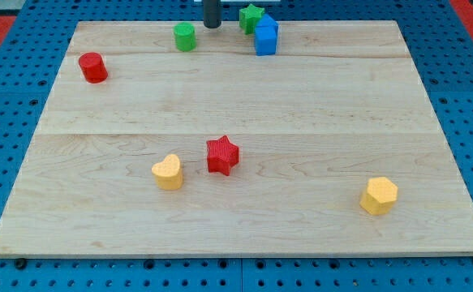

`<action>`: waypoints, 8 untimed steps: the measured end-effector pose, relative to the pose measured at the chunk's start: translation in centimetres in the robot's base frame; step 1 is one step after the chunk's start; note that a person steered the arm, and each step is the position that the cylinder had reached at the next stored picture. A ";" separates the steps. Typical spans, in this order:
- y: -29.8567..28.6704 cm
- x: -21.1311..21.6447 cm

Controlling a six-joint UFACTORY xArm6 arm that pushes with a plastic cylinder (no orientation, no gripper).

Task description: Push green blocks to the top center

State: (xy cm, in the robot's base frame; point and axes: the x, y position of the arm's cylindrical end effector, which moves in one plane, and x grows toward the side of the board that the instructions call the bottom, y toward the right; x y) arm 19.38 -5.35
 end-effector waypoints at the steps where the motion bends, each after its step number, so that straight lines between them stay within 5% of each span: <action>1: -3.8 0.7; 3: -9.1 3.8; 4: -5.6 7.5; 5: -2.4 8.0; 8: -7.2 5.5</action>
State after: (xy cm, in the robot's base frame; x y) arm 24.91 -12.60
